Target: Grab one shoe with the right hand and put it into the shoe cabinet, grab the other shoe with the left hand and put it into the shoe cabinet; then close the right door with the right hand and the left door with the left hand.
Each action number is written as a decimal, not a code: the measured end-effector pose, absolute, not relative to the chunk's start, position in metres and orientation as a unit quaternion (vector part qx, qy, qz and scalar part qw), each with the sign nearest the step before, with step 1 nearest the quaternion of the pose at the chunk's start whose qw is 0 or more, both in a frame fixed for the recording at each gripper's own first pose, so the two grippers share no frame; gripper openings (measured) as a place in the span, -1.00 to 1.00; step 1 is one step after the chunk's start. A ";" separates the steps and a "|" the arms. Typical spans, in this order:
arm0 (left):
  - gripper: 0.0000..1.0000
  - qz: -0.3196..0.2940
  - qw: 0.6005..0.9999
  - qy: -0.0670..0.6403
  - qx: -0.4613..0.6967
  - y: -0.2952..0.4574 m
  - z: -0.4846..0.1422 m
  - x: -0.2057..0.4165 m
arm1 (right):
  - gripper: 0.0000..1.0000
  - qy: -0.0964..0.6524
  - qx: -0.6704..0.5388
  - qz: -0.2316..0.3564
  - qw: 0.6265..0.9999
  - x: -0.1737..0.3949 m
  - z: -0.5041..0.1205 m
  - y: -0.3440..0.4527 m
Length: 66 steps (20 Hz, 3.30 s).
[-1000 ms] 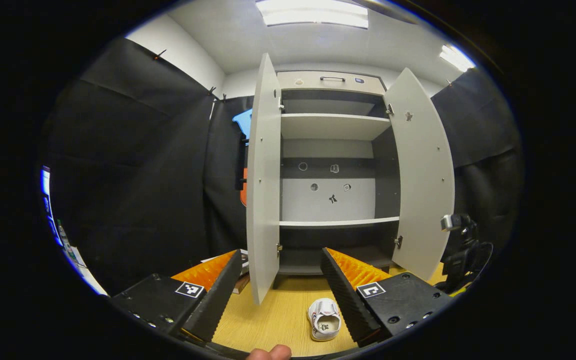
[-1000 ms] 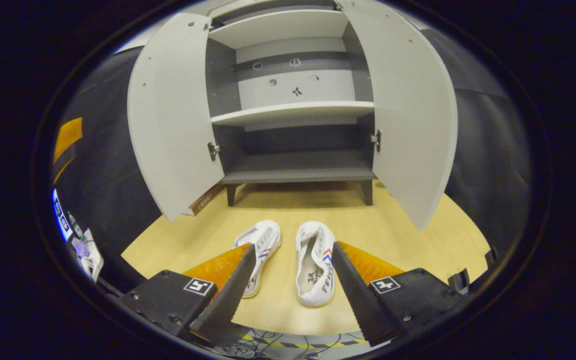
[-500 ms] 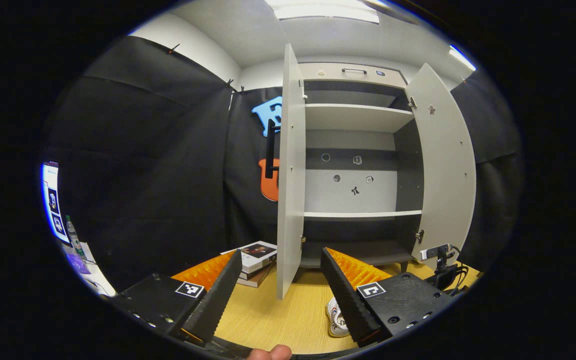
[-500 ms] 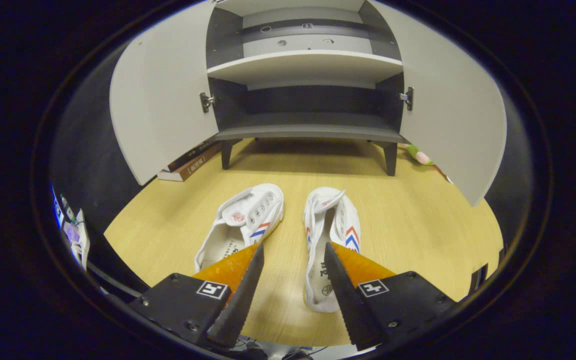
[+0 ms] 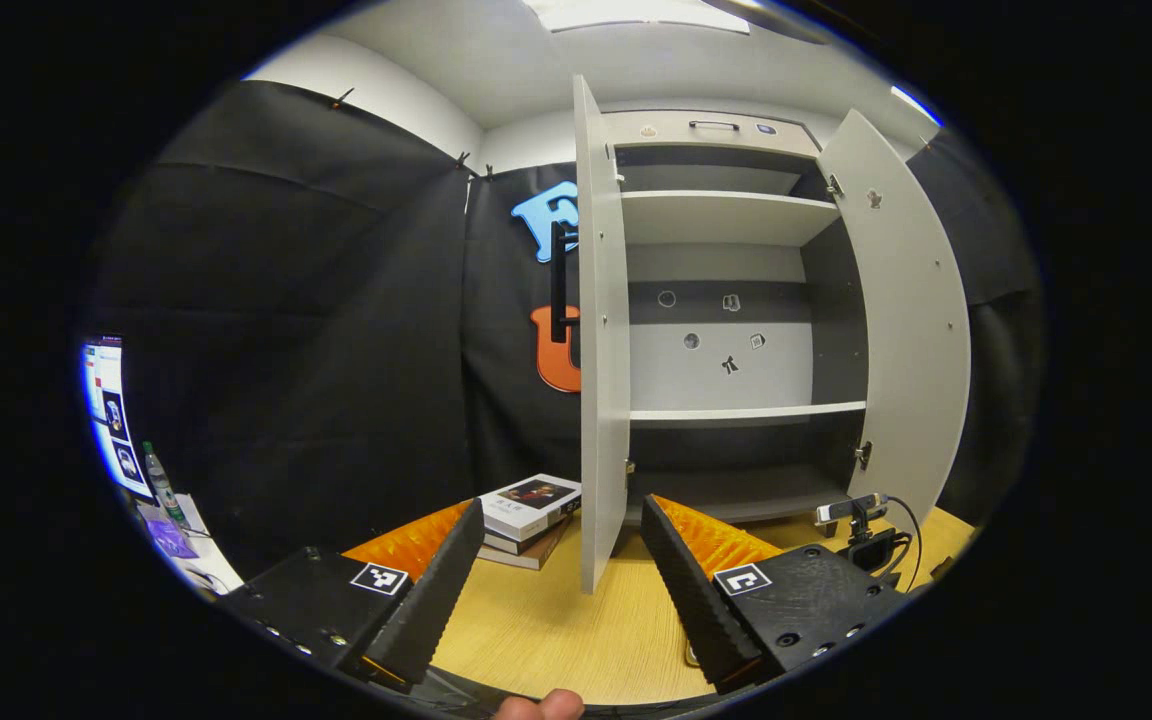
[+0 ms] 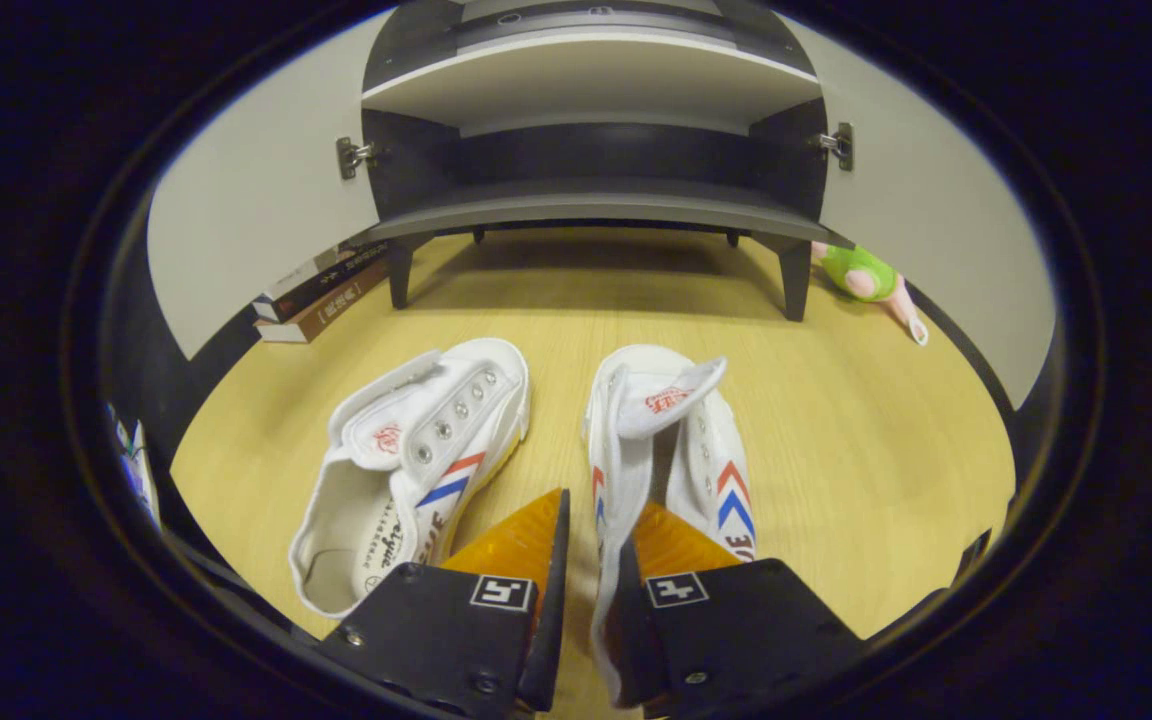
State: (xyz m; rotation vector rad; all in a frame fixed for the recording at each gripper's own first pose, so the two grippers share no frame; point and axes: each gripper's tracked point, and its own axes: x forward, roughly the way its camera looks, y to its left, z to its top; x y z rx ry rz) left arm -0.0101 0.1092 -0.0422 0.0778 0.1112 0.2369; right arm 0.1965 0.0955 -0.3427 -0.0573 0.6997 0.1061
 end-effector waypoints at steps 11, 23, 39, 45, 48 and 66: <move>0.90 0.099 0.992 0.067 0.045 0.094 -0.055 -0.007 | -0.94 0.254 -0.078 0.073 0.961 0.207 -0.319 0.082; 0.90 0.047 0.997 0.056 0.017 0.048 -0.061 0.010 | -0.94 0.061 -0.113 0.136 0.982 0.185 -0.072 0.100; 0.90 0.052 0.998 0.017 0.021 0.038 -0.040 0.006 | -0.94 0.202 -0.163 0.060 0.964 0.465 0.049 0.100; 0.90 0.077 0.996 0.027 0.042 0.055 -0.044 0.002 | -0.93 0.267 -0.158 0.028 0.950 0.511 0.025 0.093; 0.90 0.076 0.995 0.037 0.044 0.055 -0.050 0.005 | -0.91 0.286 -0.146 0.020 0.947 0.511 0.023 0.090; 0.92 0.007 0.999 0.018 0.047 0.016 -0.061 0.034 | -0.24 0.065 -0.056 0.094 0.992 0.229 0.089 0.058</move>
